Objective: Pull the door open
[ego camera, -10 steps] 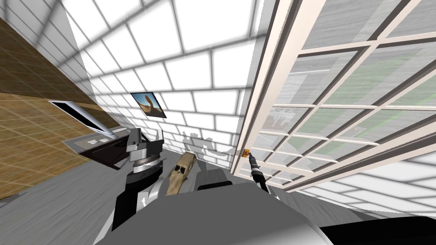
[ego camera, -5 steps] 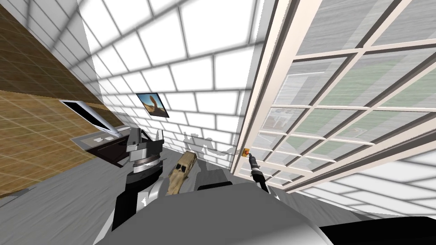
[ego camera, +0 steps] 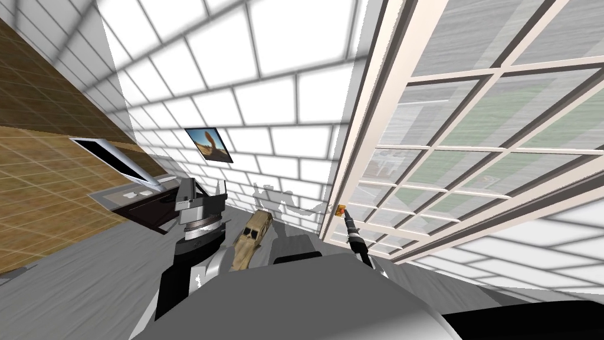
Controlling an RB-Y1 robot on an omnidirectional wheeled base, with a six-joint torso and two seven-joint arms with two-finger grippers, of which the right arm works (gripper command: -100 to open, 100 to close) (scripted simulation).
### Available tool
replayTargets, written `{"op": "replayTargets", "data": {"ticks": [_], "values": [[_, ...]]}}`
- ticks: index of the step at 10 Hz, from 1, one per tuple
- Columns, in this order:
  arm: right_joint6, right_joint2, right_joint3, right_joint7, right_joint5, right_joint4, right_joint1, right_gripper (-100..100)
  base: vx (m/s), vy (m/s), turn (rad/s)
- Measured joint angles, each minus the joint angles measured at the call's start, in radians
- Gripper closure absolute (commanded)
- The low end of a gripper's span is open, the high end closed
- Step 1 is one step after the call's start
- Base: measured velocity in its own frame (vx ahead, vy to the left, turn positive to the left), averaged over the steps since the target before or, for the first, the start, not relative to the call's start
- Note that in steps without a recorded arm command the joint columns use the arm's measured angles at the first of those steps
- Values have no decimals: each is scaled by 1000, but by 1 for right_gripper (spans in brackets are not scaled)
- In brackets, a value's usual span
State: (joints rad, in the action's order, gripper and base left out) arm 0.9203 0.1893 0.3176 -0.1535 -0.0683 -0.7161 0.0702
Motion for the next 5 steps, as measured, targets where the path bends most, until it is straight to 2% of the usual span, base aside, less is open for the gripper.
{"op": "replayTargets", "data": {"ticks": [5], "values": [[4,6,-1,-123,-13,11,-4,-100,-13,23,-34]]}}
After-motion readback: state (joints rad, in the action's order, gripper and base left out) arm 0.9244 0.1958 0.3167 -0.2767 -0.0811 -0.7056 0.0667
